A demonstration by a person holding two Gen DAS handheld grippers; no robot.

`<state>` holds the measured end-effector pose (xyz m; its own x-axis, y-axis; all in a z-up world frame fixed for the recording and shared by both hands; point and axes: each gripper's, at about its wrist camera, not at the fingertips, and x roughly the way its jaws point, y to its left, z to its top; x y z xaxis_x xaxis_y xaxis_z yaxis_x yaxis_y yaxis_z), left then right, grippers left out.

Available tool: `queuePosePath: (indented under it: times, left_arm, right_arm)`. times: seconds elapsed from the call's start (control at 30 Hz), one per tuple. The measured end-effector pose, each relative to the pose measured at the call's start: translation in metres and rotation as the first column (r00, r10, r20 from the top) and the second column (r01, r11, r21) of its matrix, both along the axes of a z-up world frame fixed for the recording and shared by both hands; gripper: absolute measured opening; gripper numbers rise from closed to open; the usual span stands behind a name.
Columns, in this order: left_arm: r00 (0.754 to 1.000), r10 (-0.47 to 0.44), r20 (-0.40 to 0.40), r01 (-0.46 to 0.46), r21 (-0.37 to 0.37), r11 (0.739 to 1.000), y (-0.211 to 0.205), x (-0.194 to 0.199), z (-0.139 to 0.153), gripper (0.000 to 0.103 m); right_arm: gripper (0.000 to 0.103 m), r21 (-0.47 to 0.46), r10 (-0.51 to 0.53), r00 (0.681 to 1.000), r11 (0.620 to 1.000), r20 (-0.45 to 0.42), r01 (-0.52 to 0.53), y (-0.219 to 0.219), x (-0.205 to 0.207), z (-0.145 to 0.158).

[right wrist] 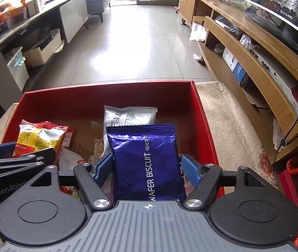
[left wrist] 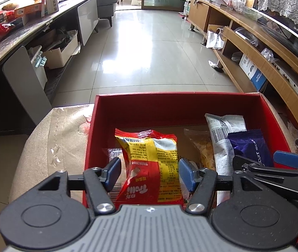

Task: Organize snacks
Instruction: 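Lower both bags into the red box and open both tools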

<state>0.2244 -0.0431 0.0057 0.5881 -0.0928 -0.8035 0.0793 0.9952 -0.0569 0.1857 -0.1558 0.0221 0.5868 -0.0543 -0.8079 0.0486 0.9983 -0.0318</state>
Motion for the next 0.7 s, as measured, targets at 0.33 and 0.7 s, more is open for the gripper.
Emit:
queuePosePath:
  times: [0.33, 0.7]
  left_arm:
    - [0.999, -0.003, 0.037, 0.003, 0.011, 1.000, 0.003, -0.004, 0.009, 0.065]
    - [0.999, -0.008, 0.053, 0.008, 0.000, 1.000, 0.008, -0.011, 0.017, 0.066]
  right_arm:
    - [0.081, 0.004, -0.005, 1.000, 1.000, 0.021, 0.005, -0.001, -0.002, 0.004]
    - [0.081, 0.008, -0.028, 0.999, 1.000, 0.045, 0.027, -0.008, -0.006, 0.013]
